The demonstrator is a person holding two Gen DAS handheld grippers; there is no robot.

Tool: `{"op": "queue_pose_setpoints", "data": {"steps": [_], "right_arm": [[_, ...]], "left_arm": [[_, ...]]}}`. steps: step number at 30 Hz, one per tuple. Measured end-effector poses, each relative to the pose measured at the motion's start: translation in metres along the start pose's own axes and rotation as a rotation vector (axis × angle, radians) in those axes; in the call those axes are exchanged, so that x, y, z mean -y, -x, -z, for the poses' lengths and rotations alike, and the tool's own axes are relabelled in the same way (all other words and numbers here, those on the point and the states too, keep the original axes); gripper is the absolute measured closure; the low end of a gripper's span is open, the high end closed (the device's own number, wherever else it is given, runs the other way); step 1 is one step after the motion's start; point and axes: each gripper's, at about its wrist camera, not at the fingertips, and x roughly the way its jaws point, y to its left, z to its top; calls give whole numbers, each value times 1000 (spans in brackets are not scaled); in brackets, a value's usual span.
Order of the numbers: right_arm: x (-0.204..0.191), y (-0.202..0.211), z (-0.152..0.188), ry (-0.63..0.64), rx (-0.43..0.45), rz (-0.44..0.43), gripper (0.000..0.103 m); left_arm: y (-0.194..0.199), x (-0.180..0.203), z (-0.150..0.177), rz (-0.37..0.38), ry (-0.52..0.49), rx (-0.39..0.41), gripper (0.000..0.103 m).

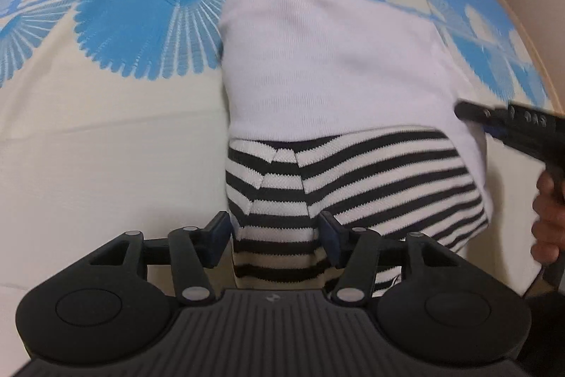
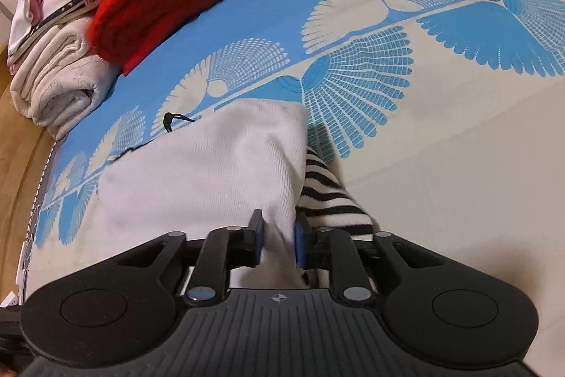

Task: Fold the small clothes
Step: 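Open both grippers and release the folded bundle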

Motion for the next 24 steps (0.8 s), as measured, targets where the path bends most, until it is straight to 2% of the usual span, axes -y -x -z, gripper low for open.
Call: {"op": "queue_pose_setpoints", "data": {"steps": [3,5,7,8,9,10,11,13,14,16,18,20,22,24], "right_arm": [[-3,21,3,36,47,21,75],[-6,33,6,99,68,10,75],[-6,36,11,158,39,-22,75],[-6,33,16,183,-8,-42,75],[-6,27,22,207,-71,-45,73],[-5,18,30,241,-140,-22,72],[-4,10,39,298,-205,39,71],[-3,4,54,416,-244,198,71],[-2,8,56,432,-232,232,71],[-3,28,52,427,-160,235,71],[-10,61,50,448,-43,223,71],[-18,95,52,459,75,220,66],[-24,129,58,430,175,191,49],[-33,158,69,405,252,165,40]], "left_arm": [[25,6,-1,49,-21,77,47],[30,11,3,84,-56,83,47],[18,15,11,36,-88,26,47],[9,17,16,-25,-112,1,45],[4,18,19,-55,-126,-4,42],[5,19,21,-64,-127,6,42],[9,20,22,-68,-125,18,42],[23,26,29,-118,-139,67,41],[37,33,36,-164,-167,106,39],[63,43,45,-214,-219,183,30],[91,48,58,-227,-219,277,18],[118,54,77,-222,-195,350,17],[137,60,96,-236,-158,402,16],[152,69,117,-247,-122,458,16]]}}
